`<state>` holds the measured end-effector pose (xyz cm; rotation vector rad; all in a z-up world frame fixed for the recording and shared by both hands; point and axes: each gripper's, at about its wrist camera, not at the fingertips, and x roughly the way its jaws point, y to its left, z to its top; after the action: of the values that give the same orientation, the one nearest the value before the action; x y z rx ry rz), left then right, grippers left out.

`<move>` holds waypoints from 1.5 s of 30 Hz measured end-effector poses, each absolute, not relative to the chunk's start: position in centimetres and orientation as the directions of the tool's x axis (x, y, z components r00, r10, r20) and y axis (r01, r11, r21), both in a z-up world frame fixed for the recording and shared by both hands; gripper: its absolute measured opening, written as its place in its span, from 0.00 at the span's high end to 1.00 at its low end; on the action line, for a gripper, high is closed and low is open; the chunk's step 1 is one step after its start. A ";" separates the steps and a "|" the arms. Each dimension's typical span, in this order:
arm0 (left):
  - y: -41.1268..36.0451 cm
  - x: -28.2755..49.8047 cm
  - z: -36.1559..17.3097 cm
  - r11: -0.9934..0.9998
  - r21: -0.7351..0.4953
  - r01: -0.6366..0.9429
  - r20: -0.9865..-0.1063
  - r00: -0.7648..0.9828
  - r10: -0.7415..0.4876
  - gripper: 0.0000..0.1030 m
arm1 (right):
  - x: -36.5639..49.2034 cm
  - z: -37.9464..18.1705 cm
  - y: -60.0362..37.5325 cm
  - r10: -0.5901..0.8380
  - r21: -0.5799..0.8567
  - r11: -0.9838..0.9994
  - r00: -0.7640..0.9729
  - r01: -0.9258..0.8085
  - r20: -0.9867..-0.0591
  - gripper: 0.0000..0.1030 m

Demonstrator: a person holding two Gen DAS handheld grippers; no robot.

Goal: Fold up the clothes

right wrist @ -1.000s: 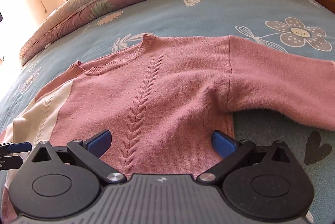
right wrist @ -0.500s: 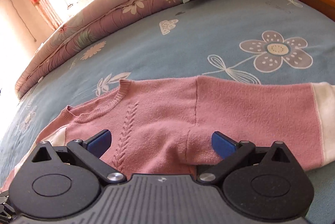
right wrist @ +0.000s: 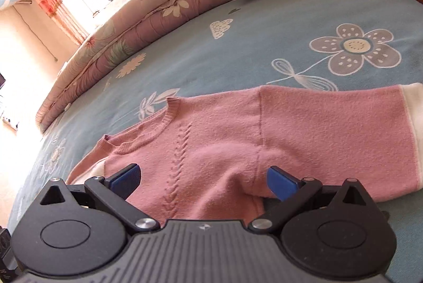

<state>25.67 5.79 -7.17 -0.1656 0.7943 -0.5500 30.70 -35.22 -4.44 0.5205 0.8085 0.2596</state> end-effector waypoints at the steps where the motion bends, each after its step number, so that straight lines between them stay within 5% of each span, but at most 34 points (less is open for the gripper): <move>1: 5.8 25.7 -7.2 0.848 -0.342 0.406 -0.631 0.569 -0.527 0.03 | 30.7 -4.7 -34.5 0.442 0.548 0.835 0.651 -0.048 -0.617 0.00; 17: 5.9 25.6 -7.1 0.847 -0.356 0.394 -0.630 0.568 -0.529 0.03 | 24.3 -7.5 -29.7 0.260 0.260 0.962 0.566 -0.083 -0.782 0.00; 23: 5.8 25.7 -7.2 0.850 -0.354 0.391 -0.632 0.570 -0.525 0.03 | 27.0 -5.6 -27.4 0.202 0.129 0.979 0.669 -0.158 -0.715 0.00; 33: 6.2 25.8 -7.2 0.842 -0.375 0.387 -0.625 0.565 -0.538 0.03 | 27.3 -7.1 -27.7 0.187 0.124 0.981 0.554 -0.151 -0.811 0.00; 38: 6.1 25.8 -7.3 0.845 -0.371 0.385 -0.628 0.566 -0.534 0.03 | 30.4 -3.4 -29.5 0.171 0.149 0.985 0.696 -0.092 -0.698 0.00; 42: 6.2 25.9 -7.3 0.843 -0.373 0.387 -0.627 0.565 -0.537 0.03 | 33.9 -6.4 -32.3 0.198 0.273 0.962 0.624 0.026 -0.756 0.00; 45: 6.5 26.0 -7.3 0.837 -0.389 0.385 -0.622 0.560 -0.547 0.03 | 32.3 -7.6 -32.8 0.220 0.307 0.952 0.667 0.015 -0.712 0.00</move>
<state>25.98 6.46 -7.32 -0.2181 0.8058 -0.5545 32.26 -32.77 -7.61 0.2996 0.8357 0.1176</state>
